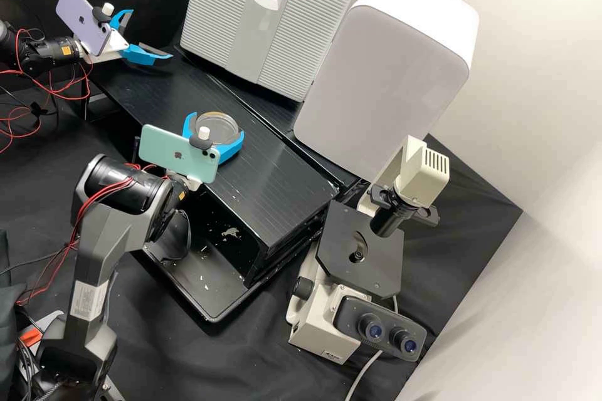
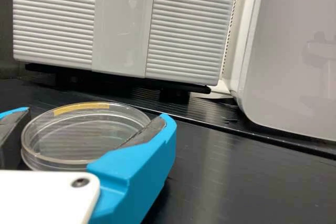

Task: Slide the petri dish to the right

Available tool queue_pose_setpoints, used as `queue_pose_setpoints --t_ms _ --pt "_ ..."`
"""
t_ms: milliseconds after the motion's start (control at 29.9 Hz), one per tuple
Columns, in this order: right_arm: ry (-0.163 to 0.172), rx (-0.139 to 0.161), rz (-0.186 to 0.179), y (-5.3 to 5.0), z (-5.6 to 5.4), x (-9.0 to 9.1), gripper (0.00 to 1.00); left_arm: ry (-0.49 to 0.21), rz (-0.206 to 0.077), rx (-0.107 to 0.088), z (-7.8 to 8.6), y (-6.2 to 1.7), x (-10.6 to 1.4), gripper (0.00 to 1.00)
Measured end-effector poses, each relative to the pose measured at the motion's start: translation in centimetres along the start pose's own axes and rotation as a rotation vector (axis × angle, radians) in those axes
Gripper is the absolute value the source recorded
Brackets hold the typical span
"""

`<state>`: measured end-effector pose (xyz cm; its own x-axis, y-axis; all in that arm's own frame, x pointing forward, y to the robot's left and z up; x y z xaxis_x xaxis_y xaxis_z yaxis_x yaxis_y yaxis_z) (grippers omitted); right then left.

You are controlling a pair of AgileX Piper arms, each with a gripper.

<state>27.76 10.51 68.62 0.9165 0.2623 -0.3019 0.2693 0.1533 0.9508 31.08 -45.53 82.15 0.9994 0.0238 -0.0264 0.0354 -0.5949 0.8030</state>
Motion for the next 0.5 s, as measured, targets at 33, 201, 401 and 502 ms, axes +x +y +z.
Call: queue_pose_setpoints --t_ms 33,201,401,502 --pt "-0.001 0.000 0.002 0.1 0.3 -0.1 0.00 0.000 0.000 0.000 0.0 0.00 0.0 1.00" --pt "0.004 0.003 0.031 1.0 1.8 -1.0 0.00 0.000 0.000 0.000 0.0 0.00 0.0 1.00" --pt "-0.011 0.015 0.068 1.6 3.3 -2.2 0.00 0.000 0.000 0.000 0.0 0.00 0.0 1.00" --pt "-0.023 0.014 0.084 1.8 3.8 -2.9 0.00 0.000 0.000 0.000 0.0 0.00 0.0 1.00"
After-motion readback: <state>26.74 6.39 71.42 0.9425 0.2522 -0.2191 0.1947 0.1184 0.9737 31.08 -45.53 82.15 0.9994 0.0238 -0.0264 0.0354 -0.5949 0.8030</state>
